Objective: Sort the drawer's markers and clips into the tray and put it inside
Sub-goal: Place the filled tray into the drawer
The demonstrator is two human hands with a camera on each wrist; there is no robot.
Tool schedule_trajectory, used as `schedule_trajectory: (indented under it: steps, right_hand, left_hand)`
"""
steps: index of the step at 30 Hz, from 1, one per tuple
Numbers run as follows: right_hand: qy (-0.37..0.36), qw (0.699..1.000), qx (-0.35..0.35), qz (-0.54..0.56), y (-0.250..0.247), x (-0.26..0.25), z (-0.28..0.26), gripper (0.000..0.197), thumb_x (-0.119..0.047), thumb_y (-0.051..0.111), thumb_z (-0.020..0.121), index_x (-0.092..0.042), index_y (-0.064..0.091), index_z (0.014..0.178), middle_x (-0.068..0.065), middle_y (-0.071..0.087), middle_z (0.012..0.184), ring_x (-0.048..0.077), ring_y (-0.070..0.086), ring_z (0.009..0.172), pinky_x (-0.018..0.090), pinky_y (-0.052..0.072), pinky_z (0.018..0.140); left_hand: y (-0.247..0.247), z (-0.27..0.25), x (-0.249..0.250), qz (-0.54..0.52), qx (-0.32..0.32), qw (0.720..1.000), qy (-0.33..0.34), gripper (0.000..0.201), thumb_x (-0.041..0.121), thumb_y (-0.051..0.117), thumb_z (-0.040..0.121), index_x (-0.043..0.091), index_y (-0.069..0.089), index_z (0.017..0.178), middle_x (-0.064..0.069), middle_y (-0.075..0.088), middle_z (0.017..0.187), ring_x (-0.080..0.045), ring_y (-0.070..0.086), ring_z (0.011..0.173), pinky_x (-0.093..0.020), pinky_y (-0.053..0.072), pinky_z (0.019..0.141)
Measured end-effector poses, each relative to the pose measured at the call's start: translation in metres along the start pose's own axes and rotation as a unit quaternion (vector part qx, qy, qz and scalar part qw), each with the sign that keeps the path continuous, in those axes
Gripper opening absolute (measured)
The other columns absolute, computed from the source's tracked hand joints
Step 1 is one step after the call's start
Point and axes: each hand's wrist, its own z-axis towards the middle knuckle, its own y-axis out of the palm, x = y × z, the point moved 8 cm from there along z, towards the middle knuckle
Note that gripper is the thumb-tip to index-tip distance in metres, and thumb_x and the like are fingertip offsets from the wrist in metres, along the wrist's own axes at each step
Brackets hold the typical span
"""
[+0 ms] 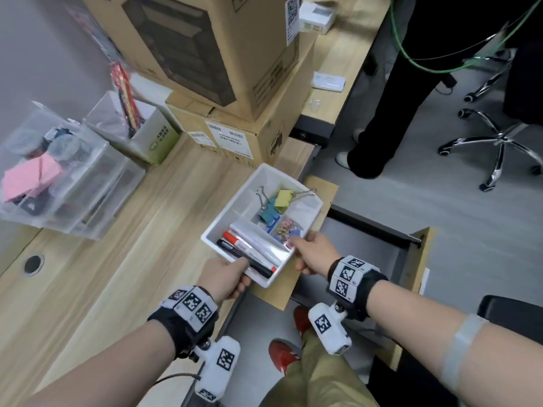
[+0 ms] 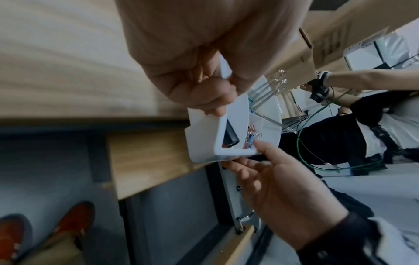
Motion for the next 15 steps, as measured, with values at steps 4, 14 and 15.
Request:
schedule_trajectory:
  steps: [4,14,15]
  right_hand:
    - [0.044,0.997,0.052,0.035,-0.050,0.025,-0.003,0.011,-0.014,0.055,0.094,-0.006,0.063,0.092,0.012,0.070,0.070,0.014,0.063,0.042,0.026,0.055,0.044]
    - [0.139,0.971,0.137,-0.134,-0.167,0.123,0.001,0.020,-0.007,0.049,0.094,-0.001,0.062,0.081,0.014,0.064,0.066,0.025,0.062,0.057,0.028,0.048,0.055]
    - [0.155,0.966,0.145,-0.148,-0.172,0.135,0.004,0.019,-0.007,0.049,0.094,0.001,0.060,0.082,0.015,0.064,0.069,0.027,0.065,0.063,0.029,0.049,0.055]
  left_hand:
    - [0.051,-0.011,0.012,0.044,-0.049,0.997,0.028,0.027,0.011,0.055,0.091,0.000,0.066,0.070,-0.008,0.061,0.053,-0.012,0.048,0.036,-0.022,0.041,0.037]
    - [0.097,0.002,0.032,0.277,-0.094,0.947,0.129,0.040,0.041,0.056,0.088,0.005,0.064,0.070,-0.005,0.059,0.060,-0.021,0.055,0.055,-0.038,0.054,0.062]
    - [0.080,0.007,0.047,0.296,-0.047,0.937,0.180,0.033,0.035,0.057,0.086,0.009,0.059,0.067,-0.002,0.058,0.060,-0.021,0.055,0.056,-0.040,0.053,0.064]
